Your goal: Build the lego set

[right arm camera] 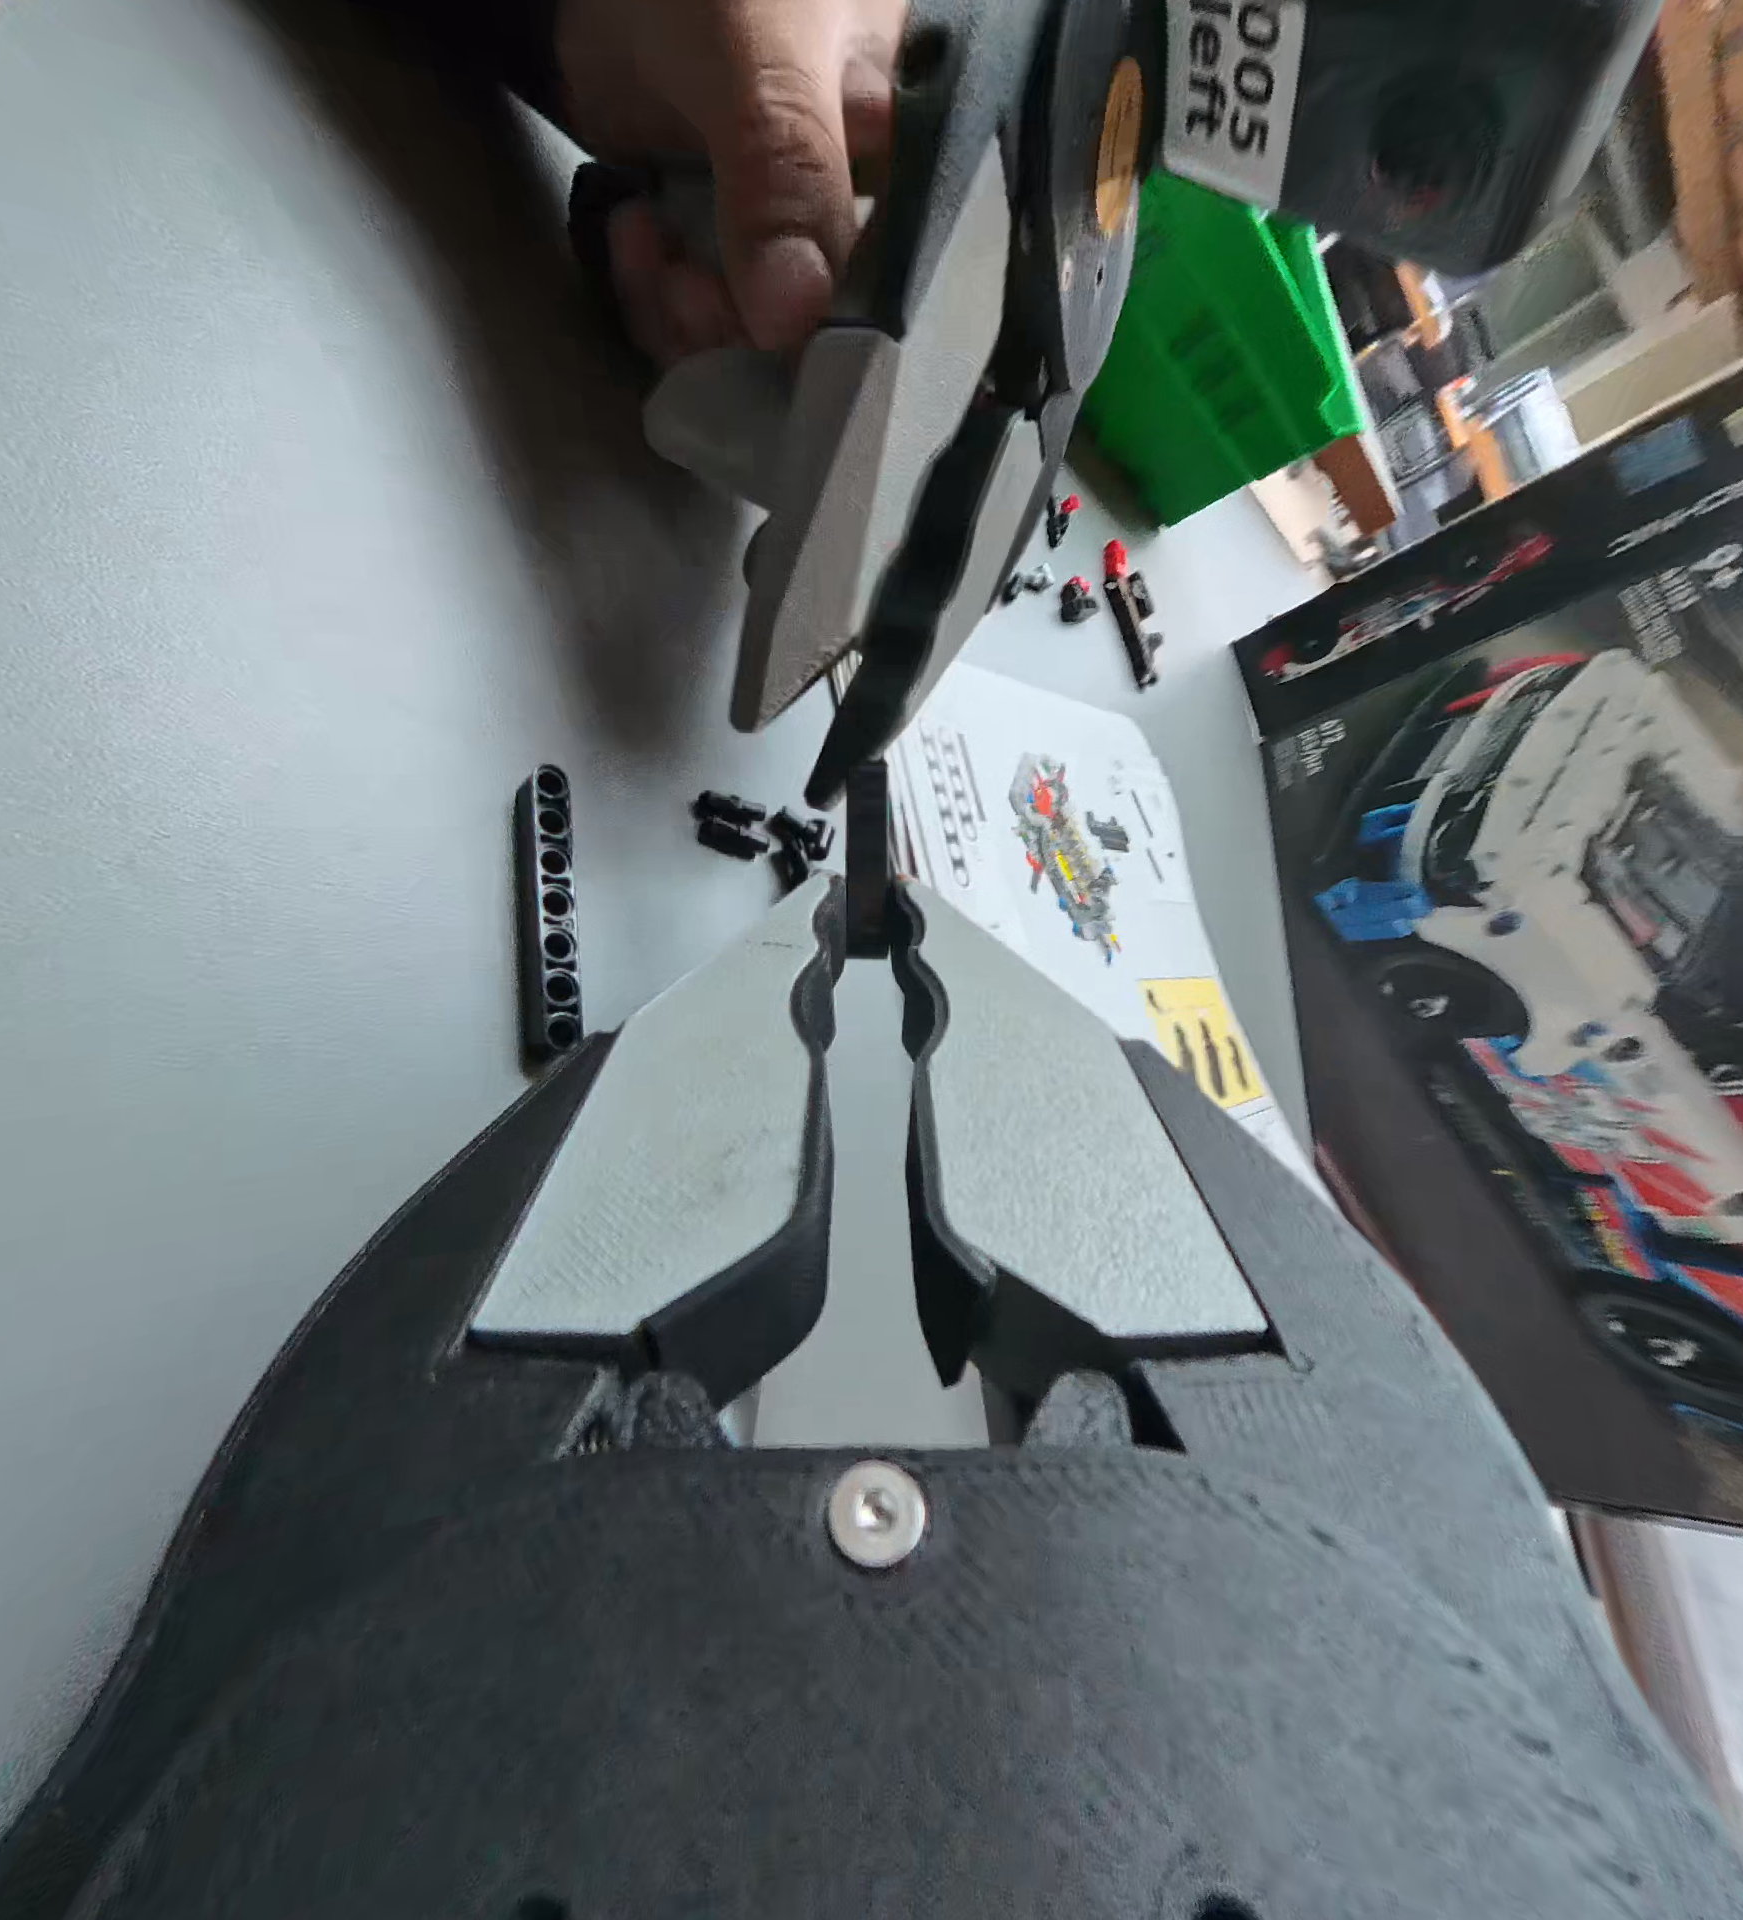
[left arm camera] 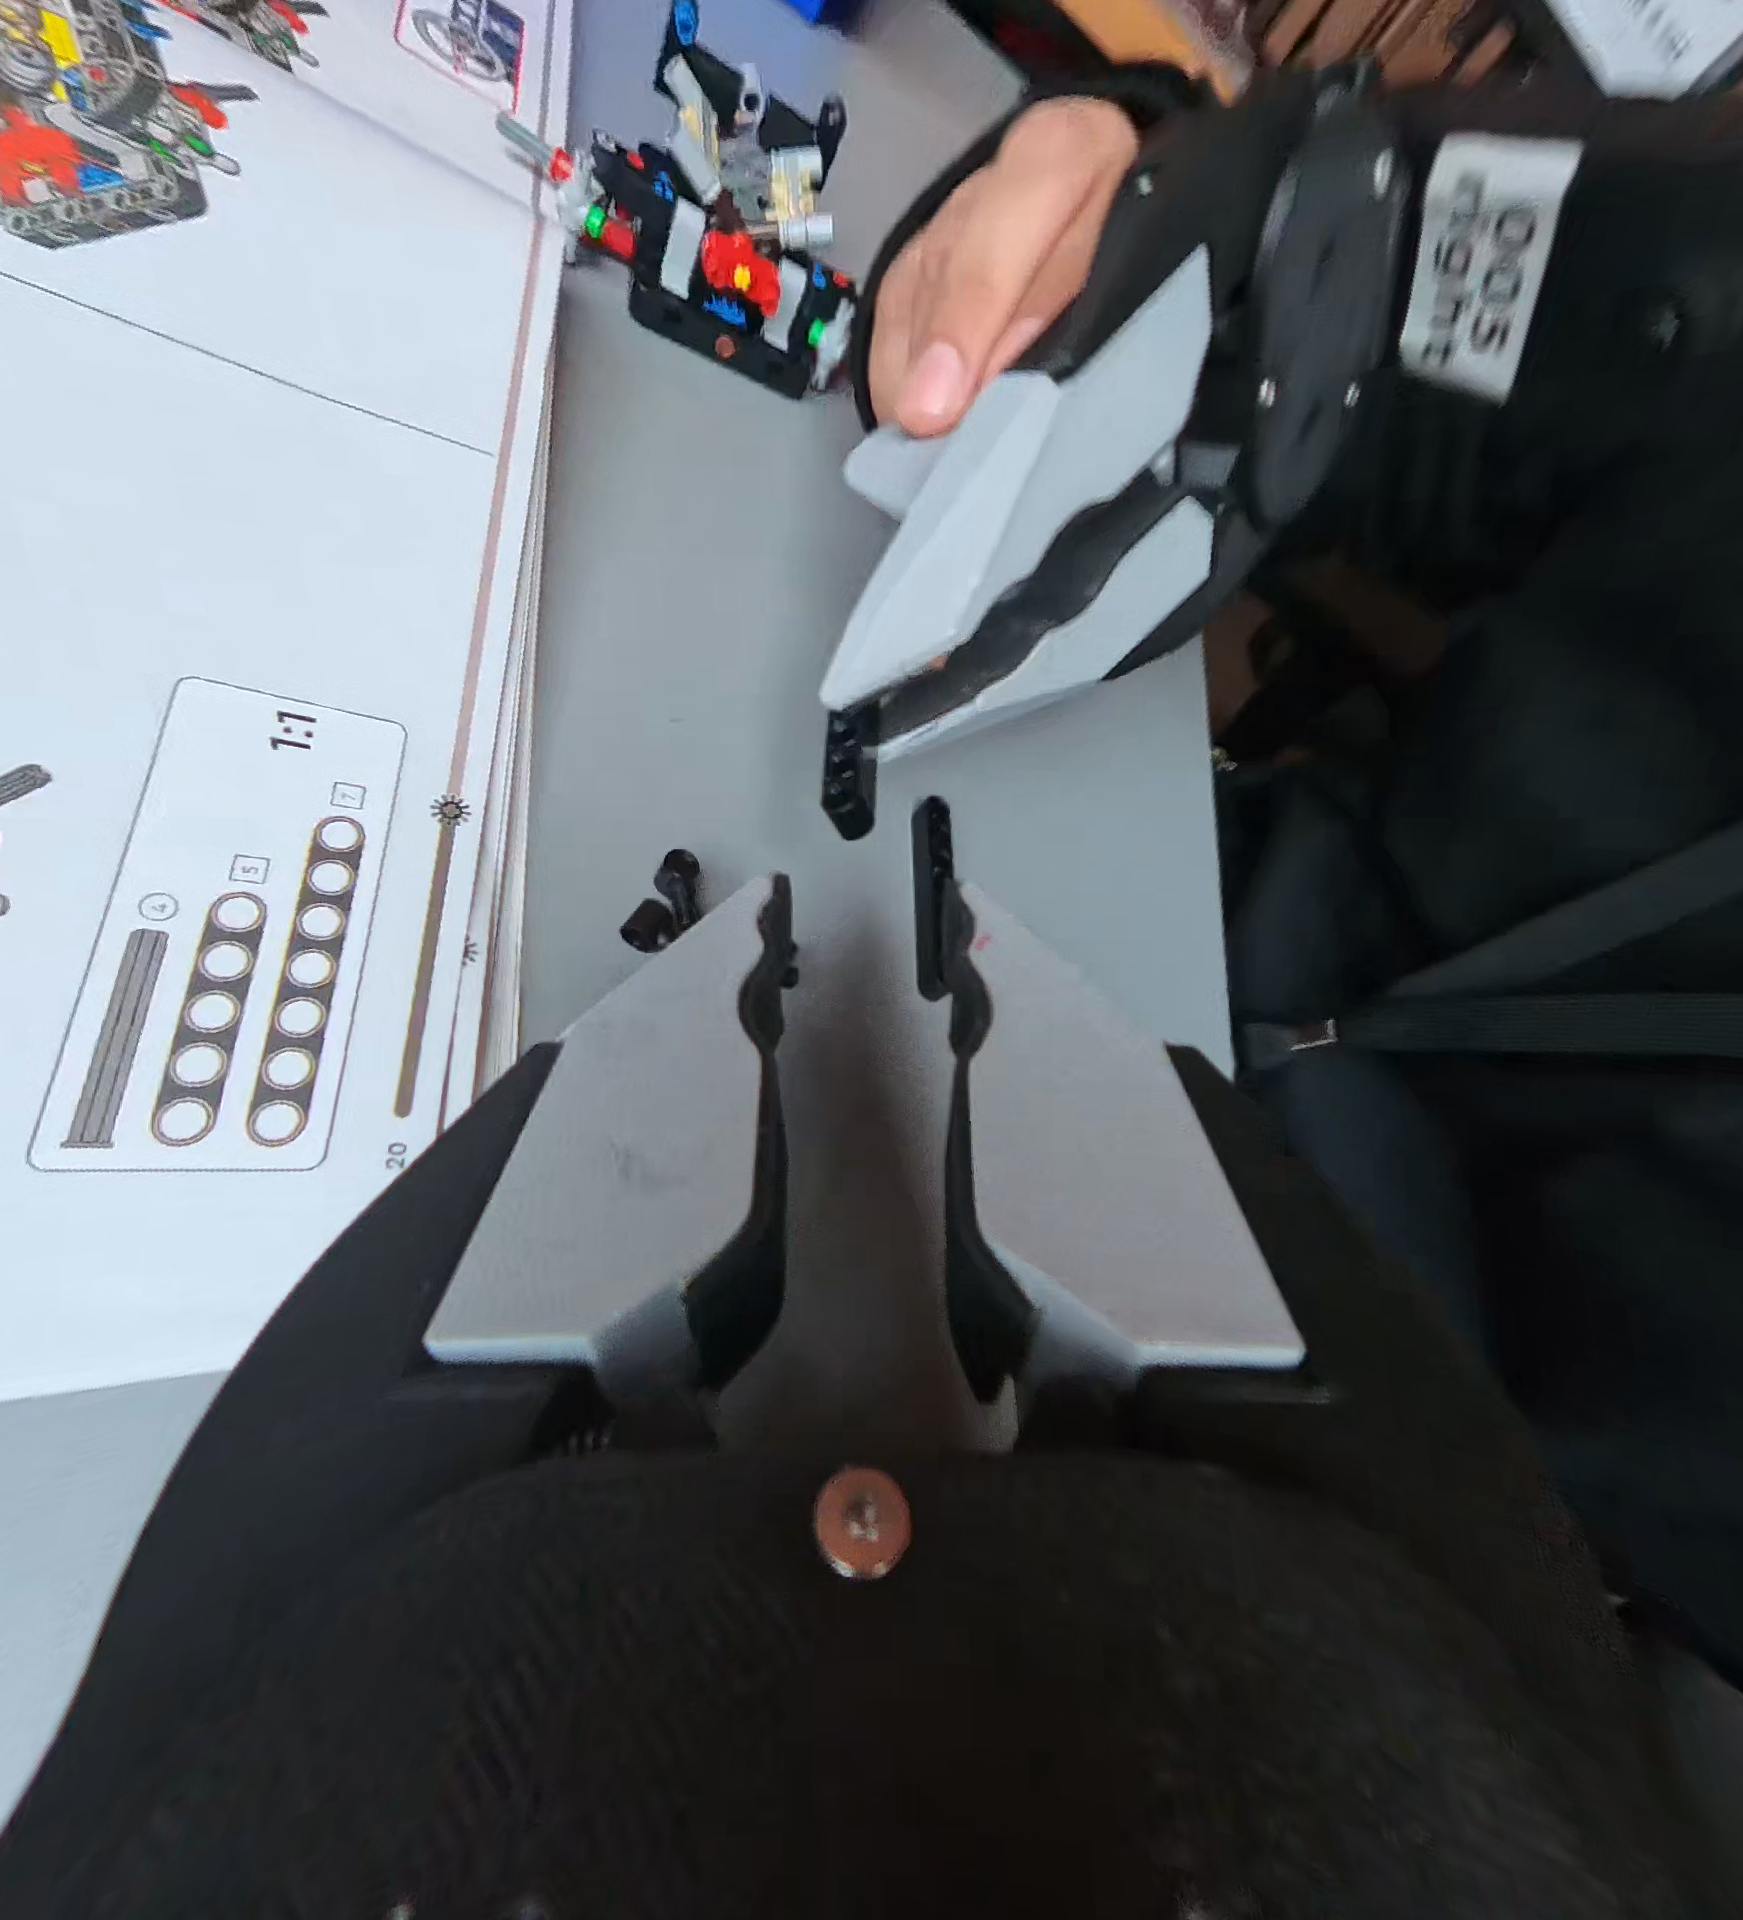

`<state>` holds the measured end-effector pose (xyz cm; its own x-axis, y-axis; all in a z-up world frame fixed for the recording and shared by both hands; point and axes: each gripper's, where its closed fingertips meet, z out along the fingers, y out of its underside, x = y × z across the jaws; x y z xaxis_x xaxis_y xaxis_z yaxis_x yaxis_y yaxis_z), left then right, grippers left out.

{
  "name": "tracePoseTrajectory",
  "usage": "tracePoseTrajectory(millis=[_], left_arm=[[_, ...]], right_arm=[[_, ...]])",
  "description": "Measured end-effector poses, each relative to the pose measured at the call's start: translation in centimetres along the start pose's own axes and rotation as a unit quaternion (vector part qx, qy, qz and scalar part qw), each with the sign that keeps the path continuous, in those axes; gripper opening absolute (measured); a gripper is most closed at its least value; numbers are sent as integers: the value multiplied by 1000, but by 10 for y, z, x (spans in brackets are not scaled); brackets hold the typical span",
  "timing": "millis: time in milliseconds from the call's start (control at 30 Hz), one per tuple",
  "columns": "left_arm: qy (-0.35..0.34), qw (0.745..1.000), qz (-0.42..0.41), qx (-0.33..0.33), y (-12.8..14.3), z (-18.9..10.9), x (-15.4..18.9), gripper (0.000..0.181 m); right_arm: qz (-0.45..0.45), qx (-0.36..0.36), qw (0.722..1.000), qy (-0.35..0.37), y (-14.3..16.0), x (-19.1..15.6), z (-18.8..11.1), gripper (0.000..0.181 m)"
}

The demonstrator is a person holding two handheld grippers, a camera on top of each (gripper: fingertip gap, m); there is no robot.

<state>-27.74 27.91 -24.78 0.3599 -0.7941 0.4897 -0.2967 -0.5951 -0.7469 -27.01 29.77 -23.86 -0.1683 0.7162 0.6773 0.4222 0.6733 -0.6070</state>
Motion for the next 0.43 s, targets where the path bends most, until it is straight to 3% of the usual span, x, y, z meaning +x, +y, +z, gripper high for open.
tracePoseTrajectory(millis=[33, 167, 267, 433], left_arm=[[6, 1000, -9, 13, -3, -2, 0, 26], [37, 998, -7, 52, -14, -6, 11, 20], [23, 999, -5, 49, -12, -5, 8, 6], [-49, 998, 24, 10, 2, -9, -6, 5]], right_arm=[[-18, 5, 1000, 13, -4, 1, -1, 5], [-77, -1, 996, 44, -12, -1, 3, 5], [-103, -7, 993, 55, -13, -4, 6, 5], [-27, -14, 999, -17, -1, -14, 11, 6]])
